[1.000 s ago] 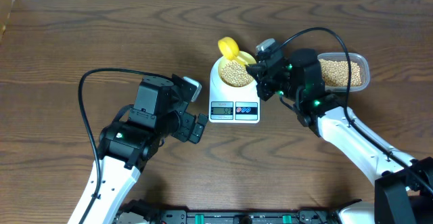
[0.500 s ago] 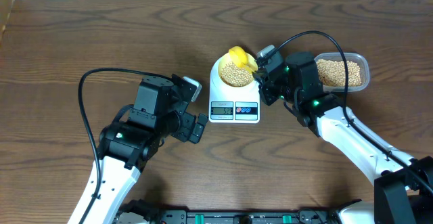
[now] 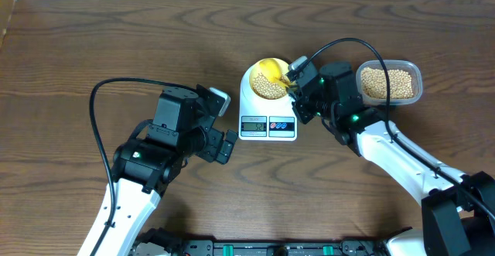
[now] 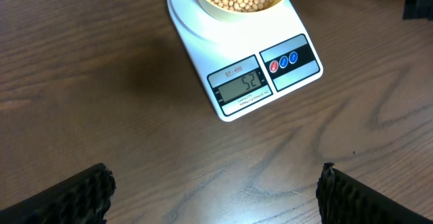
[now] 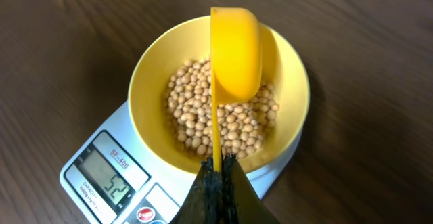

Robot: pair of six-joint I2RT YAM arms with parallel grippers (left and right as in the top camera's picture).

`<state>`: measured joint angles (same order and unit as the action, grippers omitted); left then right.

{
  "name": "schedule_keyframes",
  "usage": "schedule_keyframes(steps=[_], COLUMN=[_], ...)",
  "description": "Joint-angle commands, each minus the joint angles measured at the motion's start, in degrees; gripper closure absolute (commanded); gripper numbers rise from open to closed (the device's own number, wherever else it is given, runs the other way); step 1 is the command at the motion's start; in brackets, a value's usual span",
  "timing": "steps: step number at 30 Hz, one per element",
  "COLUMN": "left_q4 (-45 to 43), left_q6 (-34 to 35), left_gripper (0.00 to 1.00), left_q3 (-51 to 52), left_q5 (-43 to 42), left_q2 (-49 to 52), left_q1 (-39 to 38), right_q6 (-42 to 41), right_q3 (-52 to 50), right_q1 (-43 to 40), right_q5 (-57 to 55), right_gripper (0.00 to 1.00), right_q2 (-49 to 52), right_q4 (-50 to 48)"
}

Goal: Scoop item into bowl and weigh 50g on scale
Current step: 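Carry the scoop over the bowl and tip soybeans in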

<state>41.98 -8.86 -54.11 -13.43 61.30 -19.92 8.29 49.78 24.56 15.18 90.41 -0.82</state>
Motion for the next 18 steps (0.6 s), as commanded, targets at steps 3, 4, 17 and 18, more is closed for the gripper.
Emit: schedule_keyframes(steps=[3,4,17,18], left_q4=[0.00,0.00,0.00,0.00], left_q6=[-0.13,-0.13,-0.13,-0.13], left_gripper=[0.02,0.02,0.02,0.02], left_q3=[-0.13,-0.13,-0.13,-0.13], left_q5=[-0.46,-0.46,-0.46,-0.46], left_q2=[0.07,0.07,0.07,0.07], left_q1=[0.24,0.24,0.24,0.24], right_q6=[2.10,2.10,3.56,3.56], right_q3=[0.13,0.13,0.13,0.13], right_q1=[1.09,1.14,1.38,1.38], right_q5=[-0.26,-0.26,-0.22,-0.20], right_gripper=[0.99,0.99,0.99,0.99], right_q2=[1.75,1.77,1.77,1.77], right_q4=[0.63,0.63,4.04,4.02])
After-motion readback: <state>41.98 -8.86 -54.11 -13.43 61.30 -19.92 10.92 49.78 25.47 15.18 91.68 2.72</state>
